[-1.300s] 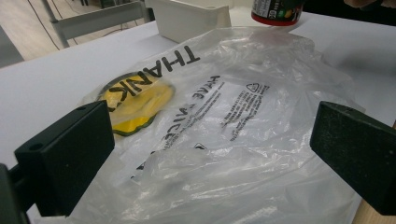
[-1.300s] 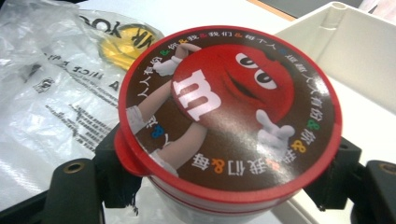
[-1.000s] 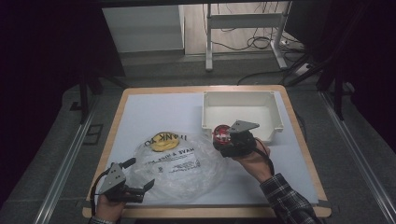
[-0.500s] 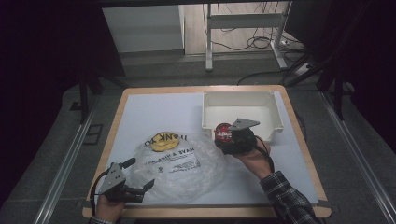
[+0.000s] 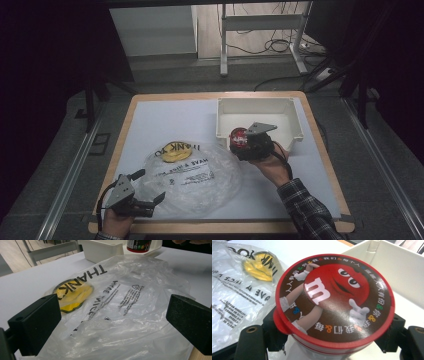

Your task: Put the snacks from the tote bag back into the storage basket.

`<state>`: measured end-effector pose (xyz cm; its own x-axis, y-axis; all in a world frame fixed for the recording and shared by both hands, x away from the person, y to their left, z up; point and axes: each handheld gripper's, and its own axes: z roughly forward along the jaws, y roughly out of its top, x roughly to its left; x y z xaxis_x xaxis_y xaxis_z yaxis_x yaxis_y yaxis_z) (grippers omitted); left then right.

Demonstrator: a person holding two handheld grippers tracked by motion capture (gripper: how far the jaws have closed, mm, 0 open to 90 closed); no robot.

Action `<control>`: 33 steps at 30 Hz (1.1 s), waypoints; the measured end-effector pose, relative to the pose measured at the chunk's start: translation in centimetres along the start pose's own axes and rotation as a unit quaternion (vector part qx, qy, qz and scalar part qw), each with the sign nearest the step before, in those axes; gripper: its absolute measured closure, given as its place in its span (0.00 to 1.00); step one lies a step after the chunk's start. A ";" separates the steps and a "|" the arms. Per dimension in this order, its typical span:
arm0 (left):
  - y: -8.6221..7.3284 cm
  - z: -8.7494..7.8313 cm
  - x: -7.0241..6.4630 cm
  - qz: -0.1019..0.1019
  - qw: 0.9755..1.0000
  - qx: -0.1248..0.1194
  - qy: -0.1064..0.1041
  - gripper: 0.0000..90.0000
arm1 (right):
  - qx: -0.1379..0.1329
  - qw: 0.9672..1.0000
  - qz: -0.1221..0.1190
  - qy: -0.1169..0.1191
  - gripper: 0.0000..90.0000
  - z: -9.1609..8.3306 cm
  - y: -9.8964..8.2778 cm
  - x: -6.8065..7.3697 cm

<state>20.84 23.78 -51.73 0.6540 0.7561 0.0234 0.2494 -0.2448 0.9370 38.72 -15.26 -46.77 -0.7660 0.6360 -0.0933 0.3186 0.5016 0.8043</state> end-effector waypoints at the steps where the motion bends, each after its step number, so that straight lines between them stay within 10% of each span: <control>1: 0.0 0.0 0.0 0.000 1.000 0.000 0.000 0.00 | -0.001 1.000 0.000 -0.001 0.29 0.1 0.1 0.0; 33: 0.0 -0.1 0.0 -0.001 1.000 -0.001 0.000 0.00 | -0.003 1.000 -0.012 -0.001 0.29 2.6 1.1 -2.4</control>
<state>20.81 23.87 -51.70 0.6533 0.7567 0.0222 0.2487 -0.2422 0.9378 42.32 -14.69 -47.13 -0.7726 0.6245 -0.1144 0.2963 0.5141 0.8049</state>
